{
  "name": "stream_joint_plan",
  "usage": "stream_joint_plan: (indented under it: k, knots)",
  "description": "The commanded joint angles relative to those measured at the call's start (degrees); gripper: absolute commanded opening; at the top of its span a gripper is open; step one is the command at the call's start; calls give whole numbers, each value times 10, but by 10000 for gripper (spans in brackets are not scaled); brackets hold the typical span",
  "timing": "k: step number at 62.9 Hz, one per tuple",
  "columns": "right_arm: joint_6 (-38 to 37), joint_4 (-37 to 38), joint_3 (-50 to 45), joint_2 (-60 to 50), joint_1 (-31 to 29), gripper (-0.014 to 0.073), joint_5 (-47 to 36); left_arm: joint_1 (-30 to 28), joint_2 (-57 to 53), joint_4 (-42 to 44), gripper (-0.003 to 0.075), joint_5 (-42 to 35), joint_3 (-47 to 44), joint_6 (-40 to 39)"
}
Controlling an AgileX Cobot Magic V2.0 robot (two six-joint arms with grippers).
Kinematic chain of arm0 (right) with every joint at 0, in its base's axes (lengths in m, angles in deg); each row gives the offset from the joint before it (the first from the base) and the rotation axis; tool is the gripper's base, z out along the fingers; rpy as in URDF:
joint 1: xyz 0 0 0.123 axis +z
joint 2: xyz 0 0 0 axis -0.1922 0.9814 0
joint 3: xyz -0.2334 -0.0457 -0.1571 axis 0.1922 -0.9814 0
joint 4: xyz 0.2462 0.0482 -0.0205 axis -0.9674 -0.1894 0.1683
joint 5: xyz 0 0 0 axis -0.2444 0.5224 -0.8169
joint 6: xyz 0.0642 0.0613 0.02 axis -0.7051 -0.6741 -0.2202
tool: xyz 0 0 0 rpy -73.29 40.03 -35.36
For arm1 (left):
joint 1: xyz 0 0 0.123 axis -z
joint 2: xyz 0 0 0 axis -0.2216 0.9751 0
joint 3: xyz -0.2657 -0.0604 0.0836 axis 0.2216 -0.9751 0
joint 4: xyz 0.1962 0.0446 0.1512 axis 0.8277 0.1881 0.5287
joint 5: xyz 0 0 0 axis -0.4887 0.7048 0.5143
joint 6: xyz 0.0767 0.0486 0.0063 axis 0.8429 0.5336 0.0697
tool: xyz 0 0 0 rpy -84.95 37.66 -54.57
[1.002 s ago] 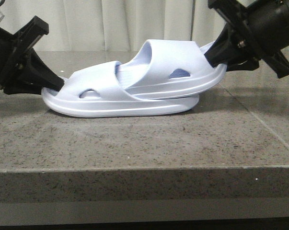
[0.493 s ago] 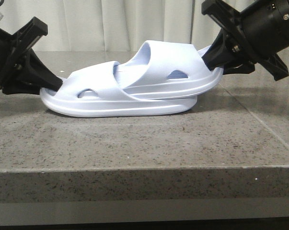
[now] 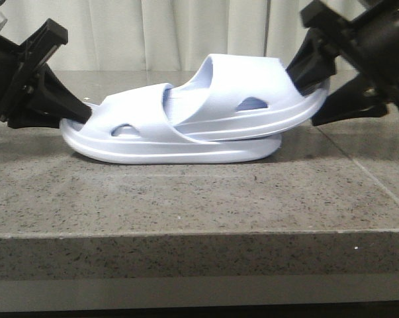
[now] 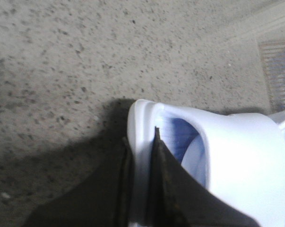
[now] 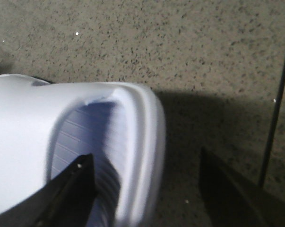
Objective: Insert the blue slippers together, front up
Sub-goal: 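Open the right gripper and withdraw it from the stacked slippers, then open the left gripper and withdraw it from the slipper heels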
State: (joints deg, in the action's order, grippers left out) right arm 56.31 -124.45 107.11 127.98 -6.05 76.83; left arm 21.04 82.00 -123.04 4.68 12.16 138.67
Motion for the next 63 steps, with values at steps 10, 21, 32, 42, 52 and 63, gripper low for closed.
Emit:
stream_joint_plan:
  k: [10, 21, 32, 42, 52, 63]
  knots:
    - [6, 10, 11, -77, -121, 605, 131, 8, -18, -23, -20, 46, 15, 1]
    - [10, 11, 11, -122, -196, 605, 158, 8, -18, -36, -20, 41, 15, 1]
    - [13, 12, 11, -147, -231, 603, 164, 15, -18, -80, -20, 31, 15, 10]
    - [13, 22, 11, -149, -232, 603, 165, 29, -18, -84, -20, 2, 15, 16]
    - [13, 24, 11, -149, -232, 603, 165, 41, -18, -88, -20, -23, 15, 17]
    - [14, 24, 11, -149, -232, 603, 179, 40, -18, -63, 18, -46, 15, 20]
